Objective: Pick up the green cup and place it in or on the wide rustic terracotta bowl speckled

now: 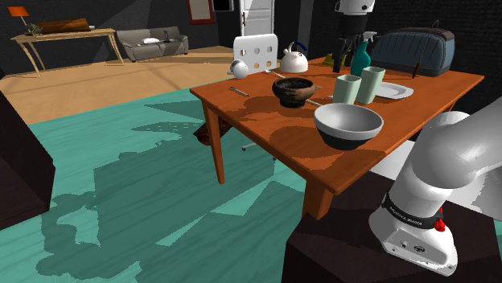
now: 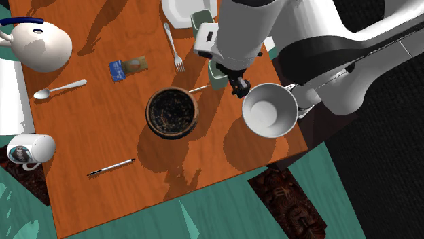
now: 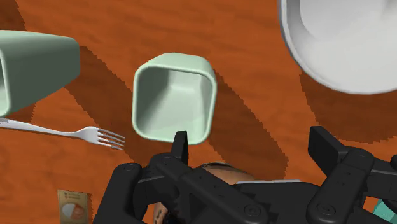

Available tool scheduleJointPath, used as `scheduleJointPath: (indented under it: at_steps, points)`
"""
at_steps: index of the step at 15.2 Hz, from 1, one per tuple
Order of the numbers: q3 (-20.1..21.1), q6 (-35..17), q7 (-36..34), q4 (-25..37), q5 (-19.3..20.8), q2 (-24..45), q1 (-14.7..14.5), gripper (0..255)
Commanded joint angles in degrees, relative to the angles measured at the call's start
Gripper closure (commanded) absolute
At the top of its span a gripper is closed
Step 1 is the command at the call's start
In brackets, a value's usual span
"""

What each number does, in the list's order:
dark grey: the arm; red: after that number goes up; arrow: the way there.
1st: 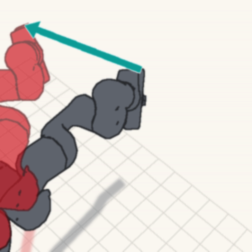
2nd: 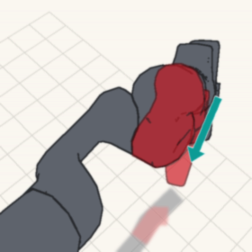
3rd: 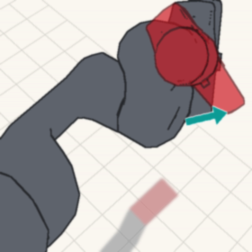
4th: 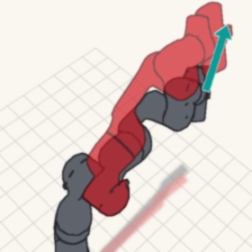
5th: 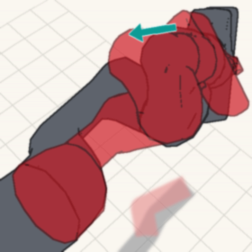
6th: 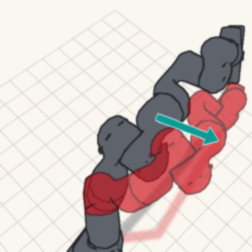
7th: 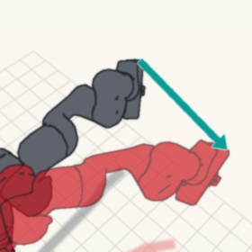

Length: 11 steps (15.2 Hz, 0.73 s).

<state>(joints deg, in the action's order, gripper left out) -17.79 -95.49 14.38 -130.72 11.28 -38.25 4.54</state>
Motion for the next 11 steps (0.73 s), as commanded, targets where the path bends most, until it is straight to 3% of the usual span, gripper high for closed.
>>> scheduleJointPath:
  at_steps: [1, 6, 11]
  points:
    - [-3.03, -1.13, 2.95, 0.34, 1.03, 1.09, 0.81, 0]
    - [-10.33, -3.68, 9.85, 3.82, 1.94, 6.33, 1.66, 0]
    - [-11.10, -6.79, 9.93, 0.90, 2.33, 6.49, 1.84, 0]
